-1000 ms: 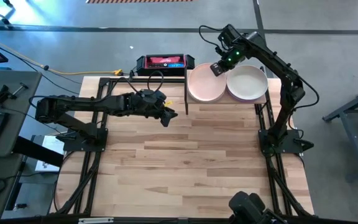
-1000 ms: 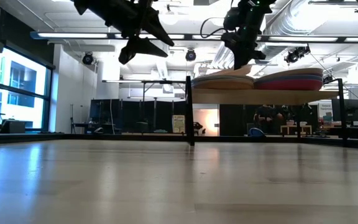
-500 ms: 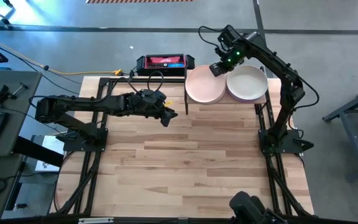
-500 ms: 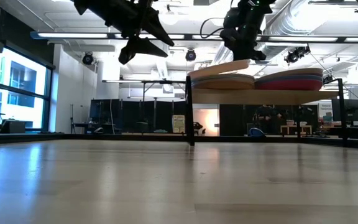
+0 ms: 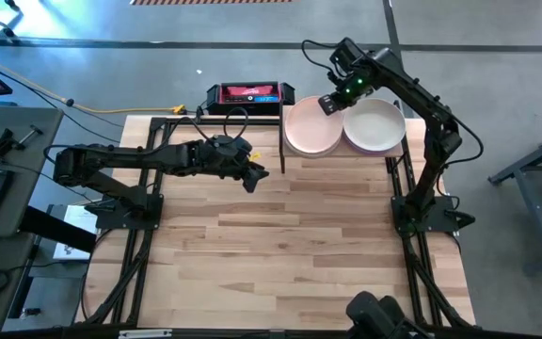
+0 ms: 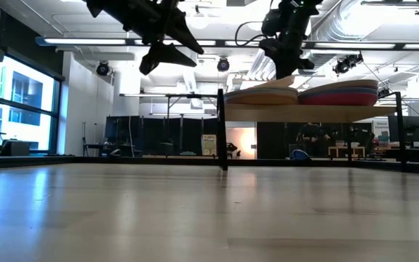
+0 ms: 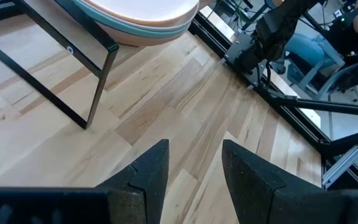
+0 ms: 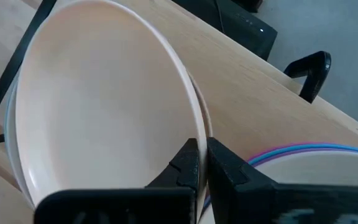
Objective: Place and stack plates onto a shelf
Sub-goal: Stack the light pink plate on top of the gray plate on the shelf
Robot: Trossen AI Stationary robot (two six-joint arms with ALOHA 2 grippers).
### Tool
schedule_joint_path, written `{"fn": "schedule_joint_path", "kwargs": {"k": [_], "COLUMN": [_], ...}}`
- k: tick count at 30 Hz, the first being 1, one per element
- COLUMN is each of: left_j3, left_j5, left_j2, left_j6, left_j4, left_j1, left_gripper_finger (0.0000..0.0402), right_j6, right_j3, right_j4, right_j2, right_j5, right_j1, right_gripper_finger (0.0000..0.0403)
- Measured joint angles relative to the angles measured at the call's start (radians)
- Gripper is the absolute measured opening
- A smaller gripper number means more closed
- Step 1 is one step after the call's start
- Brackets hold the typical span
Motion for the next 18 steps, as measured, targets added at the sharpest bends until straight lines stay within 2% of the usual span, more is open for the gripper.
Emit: {"fn": "schedule_joint_path", "kwargs": {"k": [18], "left_j3": [0.000], "left_j5": [0.000], "left_j2": [0.000], "left_j6": [-0.048], "left_j4": [0.000], "left_j1": [0.000], "left_gripper_finger": [0.0138], "right_j6": [0.070], "right_j3": [-0.116], "right_j4": [0.029], "right_j2": [0.001], "right_j5": [0.035], "right_j1": [0.021], "right_gripper_finger": [0.0001]}}
